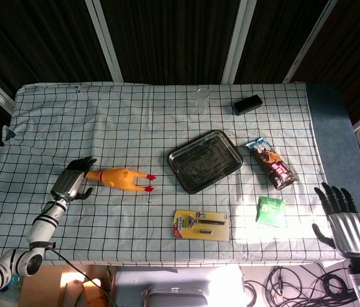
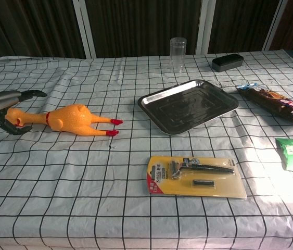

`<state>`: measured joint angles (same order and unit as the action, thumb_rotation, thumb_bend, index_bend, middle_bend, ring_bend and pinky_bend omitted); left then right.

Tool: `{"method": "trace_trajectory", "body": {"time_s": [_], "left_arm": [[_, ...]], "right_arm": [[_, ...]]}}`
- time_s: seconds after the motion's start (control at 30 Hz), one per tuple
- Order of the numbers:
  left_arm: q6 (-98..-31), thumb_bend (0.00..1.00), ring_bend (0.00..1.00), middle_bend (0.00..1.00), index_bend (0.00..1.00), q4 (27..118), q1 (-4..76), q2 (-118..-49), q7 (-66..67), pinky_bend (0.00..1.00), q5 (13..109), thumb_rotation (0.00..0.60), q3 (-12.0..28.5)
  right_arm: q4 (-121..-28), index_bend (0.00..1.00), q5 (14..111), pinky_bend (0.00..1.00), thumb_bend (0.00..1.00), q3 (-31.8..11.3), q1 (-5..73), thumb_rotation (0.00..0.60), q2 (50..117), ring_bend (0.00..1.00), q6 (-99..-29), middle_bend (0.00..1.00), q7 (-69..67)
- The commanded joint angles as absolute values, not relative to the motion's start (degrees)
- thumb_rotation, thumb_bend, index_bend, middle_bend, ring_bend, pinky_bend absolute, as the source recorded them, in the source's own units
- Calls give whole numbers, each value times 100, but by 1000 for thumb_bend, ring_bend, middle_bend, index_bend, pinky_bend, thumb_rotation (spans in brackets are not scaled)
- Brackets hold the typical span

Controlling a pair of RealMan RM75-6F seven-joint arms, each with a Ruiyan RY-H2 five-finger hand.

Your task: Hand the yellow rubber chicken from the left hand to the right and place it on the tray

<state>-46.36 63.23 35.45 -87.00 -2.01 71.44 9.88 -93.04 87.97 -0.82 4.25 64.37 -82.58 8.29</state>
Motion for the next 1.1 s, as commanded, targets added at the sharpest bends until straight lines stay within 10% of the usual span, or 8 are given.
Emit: {"method": "trace_trajectory", "body": {"time_s": [0.03,0.87,1.1], "left_arm": [[-4559,384,0,19,0,6274,3586,-8737,-217,67,7093,600,975],[-4706,517,93,274,624,5297,3818,-9456,-172,95,7034,600,953],[-5358,673,154,404,600,5399,3662,-9455,-829,115,7501,600,884]], "right_arm": [[-9302,0,8794,0,267,-87,417,600,6436,0,-8276,0,817],[-9317,0,8810,0,268,-23,434,600,6359,0,-8179,0,706],[-9329,0,8860,0,268,11,441,600,6347,0,-8157,0,686]]}}
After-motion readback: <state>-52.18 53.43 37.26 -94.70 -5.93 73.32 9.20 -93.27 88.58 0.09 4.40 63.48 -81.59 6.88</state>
